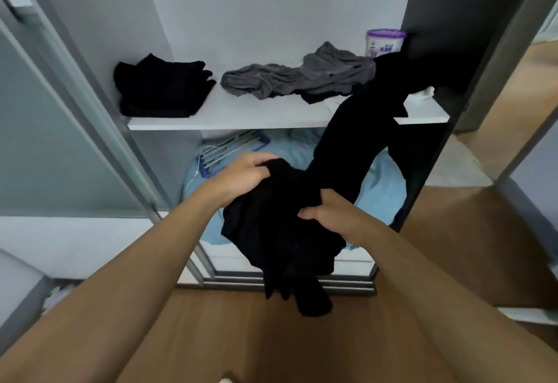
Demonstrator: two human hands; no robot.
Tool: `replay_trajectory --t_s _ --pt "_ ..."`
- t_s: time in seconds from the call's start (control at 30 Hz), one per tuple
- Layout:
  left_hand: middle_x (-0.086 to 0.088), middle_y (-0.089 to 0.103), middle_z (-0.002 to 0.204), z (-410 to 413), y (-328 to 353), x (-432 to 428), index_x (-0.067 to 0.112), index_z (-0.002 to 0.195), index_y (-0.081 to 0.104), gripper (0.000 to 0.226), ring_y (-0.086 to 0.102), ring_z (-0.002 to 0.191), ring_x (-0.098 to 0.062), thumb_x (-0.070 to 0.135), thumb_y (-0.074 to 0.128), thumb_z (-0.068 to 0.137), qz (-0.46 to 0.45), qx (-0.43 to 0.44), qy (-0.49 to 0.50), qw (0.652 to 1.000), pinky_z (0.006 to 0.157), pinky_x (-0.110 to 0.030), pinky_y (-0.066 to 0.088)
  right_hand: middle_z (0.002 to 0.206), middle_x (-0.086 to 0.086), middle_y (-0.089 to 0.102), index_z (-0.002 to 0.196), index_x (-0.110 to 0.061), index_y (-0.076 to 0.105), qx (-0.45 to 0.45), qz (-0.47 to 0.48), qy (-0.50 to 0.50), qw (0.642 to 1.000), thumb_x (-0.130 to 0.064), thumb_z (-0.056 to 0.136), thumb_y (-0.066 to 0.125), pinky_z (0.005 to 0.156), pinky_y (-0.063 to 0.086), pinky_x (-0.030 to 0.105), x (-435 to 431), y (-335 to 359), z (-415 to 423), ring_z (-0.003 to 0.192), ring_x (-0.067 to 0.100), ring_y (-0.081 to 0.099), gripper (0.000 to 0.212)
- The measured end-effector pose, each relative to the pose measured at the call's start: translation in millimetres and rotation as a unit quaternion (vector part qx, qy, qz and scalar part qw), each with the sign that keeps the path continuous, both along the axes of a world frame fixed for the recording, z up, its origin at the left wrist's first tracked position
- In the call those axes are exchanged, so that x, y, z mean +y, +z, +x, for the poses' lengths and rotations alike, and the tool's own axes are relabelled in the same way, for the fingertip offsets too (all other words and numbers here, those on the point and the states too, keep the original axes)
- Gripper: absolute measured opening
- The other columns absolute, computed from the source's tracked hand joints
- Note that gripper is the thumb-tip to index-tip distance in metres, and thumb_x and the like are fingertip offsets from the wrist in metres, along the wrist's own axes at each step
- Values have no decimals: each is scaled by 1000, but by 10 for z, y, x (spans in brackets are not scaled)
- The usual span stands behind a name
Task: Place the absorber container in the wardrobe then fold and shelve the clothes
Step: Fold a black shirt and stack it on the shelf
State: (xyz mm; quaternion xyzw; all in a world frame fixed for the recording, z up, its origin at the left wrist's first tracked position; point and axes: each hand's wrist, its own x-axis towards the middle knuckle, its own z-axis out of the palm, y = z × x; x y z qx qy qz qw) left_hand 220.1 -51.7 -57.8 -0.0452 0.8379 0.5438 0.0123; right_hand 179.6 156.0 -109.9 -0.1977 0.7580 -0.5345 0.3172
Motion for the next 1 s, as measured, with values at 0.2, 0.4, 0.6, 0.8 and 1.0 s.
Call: replay_trajectory --t_s 0.2,0.4,0.6,0.8,1.0 --pt "3 78 91 696 -357 -99 34 85 81 39 74 88 -14 4 55 90 117 -209 -20 971 70 -23 58 85 -8 77 92 -32 74 6 -51 -31 998 -13 90 64 70 56 21 169 65 343 82 9 74 22" --pt "-13 70 117 1142 -424 -294 3 125 63 47 69 105 -25 38 48 97 311 -199 -94 924 85 -30 55 83 -9 77 82 -42 76 51 -55 -20 997 -7 87 56 59 53 15 21 270 605 76 8 74 41" --pt "-3 71 92 1375 -328 -579 12 109 67 15 66 90 -17 7 60 97 190 -58 30 979 82 -25 53 72 -3 76 74 -36 78 41 -33 1 999 3 84 54 59 54 21 -237 281 852 67 13 73 46" --pt "-2 73 76 1545 -115 -749 18 79 77 18 66 69 -14 27 68 92 -137 -168 -50 975 73 -26 53 74 1 75 76 -27 80 8 -28 -28 999 7 85 52 59 56 20 -458 186 1143 66 15 71 45" --pt "-4 67 75 1562 -127 -761 5 87 74 19 62 70 -16 18 62 95 45 -46 71 995 64 -25 47 101 0 77 100 -30 74 29 19 -23 999 -4 92 62 88 56 27 -565 109 1391 96 17 72 30"
